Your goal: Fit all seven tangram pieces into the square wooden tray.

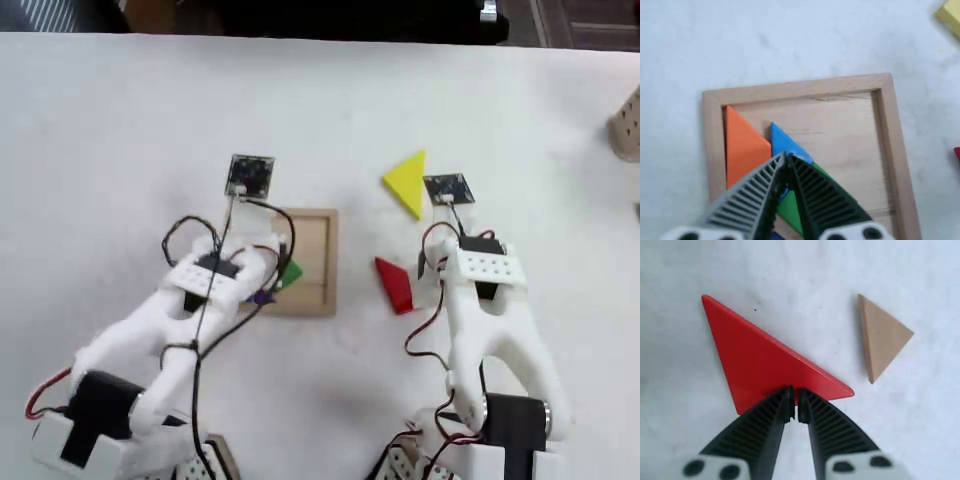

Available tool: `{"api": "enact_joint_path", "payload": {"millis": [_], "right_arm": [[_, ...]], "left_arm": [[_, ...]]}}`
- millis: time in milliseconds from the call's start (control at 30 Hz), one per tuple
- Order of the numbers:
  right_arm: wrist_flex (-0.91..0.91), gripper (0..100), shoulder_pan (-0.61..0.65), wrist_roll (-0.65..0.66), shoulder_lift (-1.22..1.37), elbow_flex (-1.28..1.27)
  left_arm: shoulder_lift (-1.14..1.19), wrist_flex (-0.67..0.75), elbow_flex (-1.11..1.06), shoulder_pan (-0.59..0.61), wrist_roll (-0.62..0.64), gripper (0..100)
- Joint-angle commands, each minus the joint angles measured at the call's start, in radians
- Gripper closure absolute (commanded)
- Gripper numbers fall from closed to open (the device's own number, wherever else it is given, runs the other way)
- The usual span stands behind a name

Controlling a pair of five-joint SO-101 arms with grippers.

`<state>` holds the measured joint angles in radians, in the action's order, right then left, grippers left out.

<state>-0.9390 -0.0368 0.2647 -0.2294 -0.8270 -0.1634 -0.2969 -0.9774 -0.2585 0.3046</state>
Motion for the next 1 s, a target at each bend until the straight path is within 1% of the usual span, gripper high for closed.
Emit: {"api": "enact_joint_path", "payload": {"millis": [0, 133, 233, 333, 467, 633, 767, 867, 967], "right_arm": [[0.016, 97.8, 0.007, 0.011, -0.036, 0.003], [0.016, 97.8, 0.007, 0.011, -0.036, 0.003], [0.016, 97.8, 0.007, 0.011, -0.036, 0.003], [0.016, 97.8, 0.007, 0.011, -0.036, 0.003], [0.016, 97.8, 0.007, 0.011, -0.036, 0.003], [0.016, 97.8, 0.007, 0.011, -0.036, 0.003], [0.016, 97.8, 0.007, 0.011, -0.036, 0.003], [0.016, 97.8, 0.007, 0.011, -0.036, 0.003], [0.016, 97.8, 0.007, 0.011, -0.036, 0.003]], "left_arm": [[-0.076, 0.008, 0.014, 0.012, -0.009, 98], [-0.047, 0.126, 0.018, -0.002, -0.006, 98], [0.016, 0.149, 0.037, -0.015, -0.006, 98], [0.09, 0.118, 0.106, -0.007, -0.006, 98], [0.151, 0.035, 0.173, -0.005, -0.015, 98], [0.151, 0.005, 0.178, -0.005, -0.015, 98], [0.143, -0.081, 0.18, -0.005, -0.018, 98], [0.13, -0.129, 0.178, -0.005, -0.061, 98], [0.125, -0.157, 0.178, -0.005, -0.071, 98]]}}
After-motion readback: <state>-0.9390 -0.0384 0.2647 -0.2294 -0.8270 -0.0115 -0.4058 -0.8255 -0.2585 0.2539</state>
